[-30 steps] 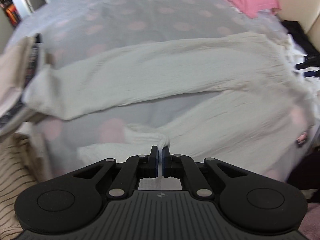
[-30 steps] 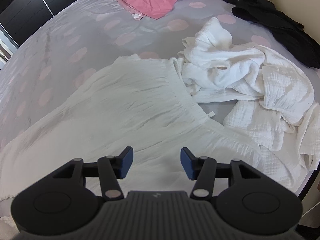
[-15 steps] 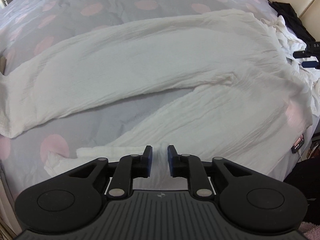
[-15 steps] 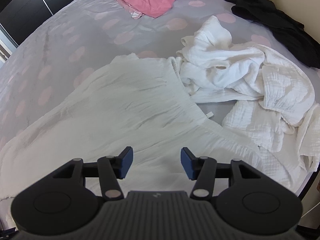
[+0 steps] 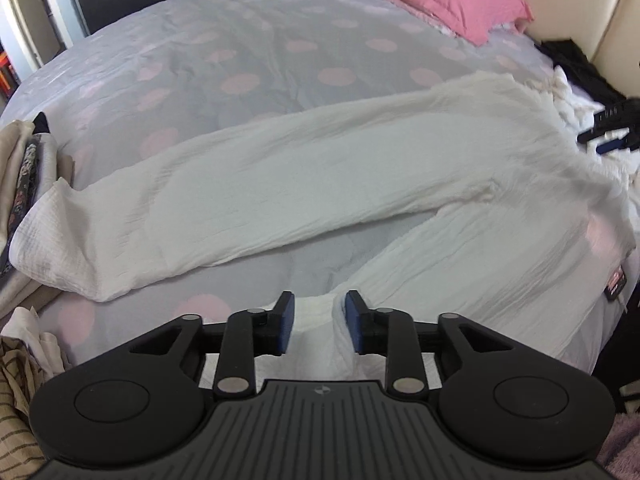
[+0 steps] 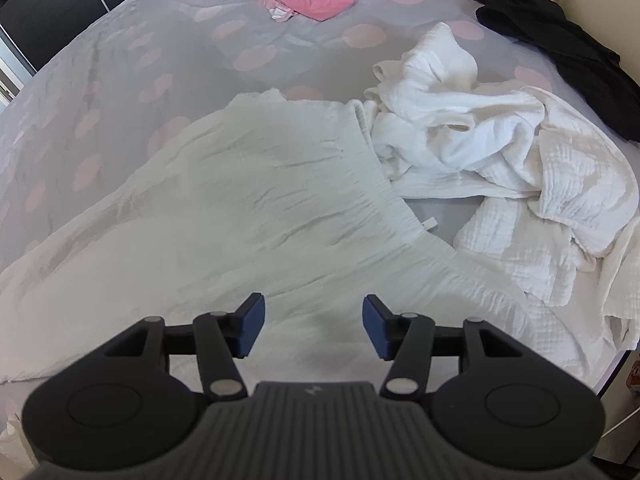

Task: Fold clothes
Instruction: 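Grasp the garment edge with the left tool, pull, then release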

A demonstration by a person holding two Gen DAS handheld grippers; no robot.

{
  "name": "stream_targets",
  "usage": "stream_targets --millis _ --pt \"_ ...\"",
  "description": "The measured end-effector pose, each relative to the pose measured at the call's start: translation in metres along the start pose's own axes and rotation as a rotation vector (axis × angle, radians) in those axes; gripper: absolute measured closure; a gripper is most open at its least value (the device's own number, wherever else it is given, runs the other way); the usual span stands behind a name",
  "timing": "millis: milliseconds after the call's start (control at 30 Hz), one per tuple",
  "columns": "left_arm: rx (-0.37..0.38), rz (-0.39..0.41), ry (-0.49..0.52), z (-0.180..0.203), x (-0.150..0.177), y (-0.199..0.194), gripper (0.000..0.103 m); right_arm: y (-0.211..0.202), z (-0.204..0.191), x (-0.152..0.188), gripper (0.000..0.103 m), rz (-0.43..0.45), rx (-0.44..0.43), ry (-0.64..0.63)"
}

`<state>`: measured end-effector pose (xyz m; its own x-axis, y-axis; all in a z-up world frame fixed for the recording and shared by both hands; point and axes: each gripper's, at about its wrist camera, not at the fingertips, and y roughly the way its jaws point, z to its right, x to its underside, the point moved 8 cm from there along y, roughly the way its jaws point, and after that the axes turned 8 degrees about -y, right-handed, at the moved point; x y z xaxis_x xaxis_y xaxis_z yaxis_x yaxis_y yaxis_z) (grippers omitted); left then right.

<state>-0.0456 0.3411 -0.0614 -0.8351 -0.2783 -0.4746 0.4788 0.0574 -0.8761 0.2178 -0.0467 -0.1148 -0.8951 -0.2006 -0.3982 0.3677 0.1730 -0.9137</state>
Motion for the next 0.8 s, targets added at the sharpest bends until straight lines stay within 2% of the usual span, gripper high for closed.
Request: stream_targets --millis 67,167,367,467,533,700,800 --pt "0.031 0.011 -0.018 -0.001 -0.002 -0.002 0.067 0.001 -0.001 0.0 0.044 -0.002 0.005 -0.002" --pt "0.069 0.036 -0.01 0.002 -0.004 -0.006 0.066 0.002 -0.001 0.0 0.044 -0.005 0.013 -0.002" --pt "0.049 0.032 0.031 0.002 -0.003 -0.005 0.063 0.004 0.001 0.0 0.043 -0.011 0.021 0.005" --pt "0.002 0.036 0.101 0.0 0.005 -0.005 0.063 0.005 0.002 0.0 0.043 -0.017 0.023 0.01" --pt "-0.078 0.037 0.173 -0.005 0.012 -0.003 0.063 0.006 0.002 0.001 0.042 -0.02 0.021 0.013" --pt "-0.223 -0.013 0.381 -0.015 0.035 0.01 0.063 0.009 0.004 0.002 0.042 -0.027 0.022 0.02" --pt "-0.276 -0.038 0.479 -0.019 0.048 0.019 0.063 0.01 0.005 0.002 0.041 -0.03 0.024 0.026"
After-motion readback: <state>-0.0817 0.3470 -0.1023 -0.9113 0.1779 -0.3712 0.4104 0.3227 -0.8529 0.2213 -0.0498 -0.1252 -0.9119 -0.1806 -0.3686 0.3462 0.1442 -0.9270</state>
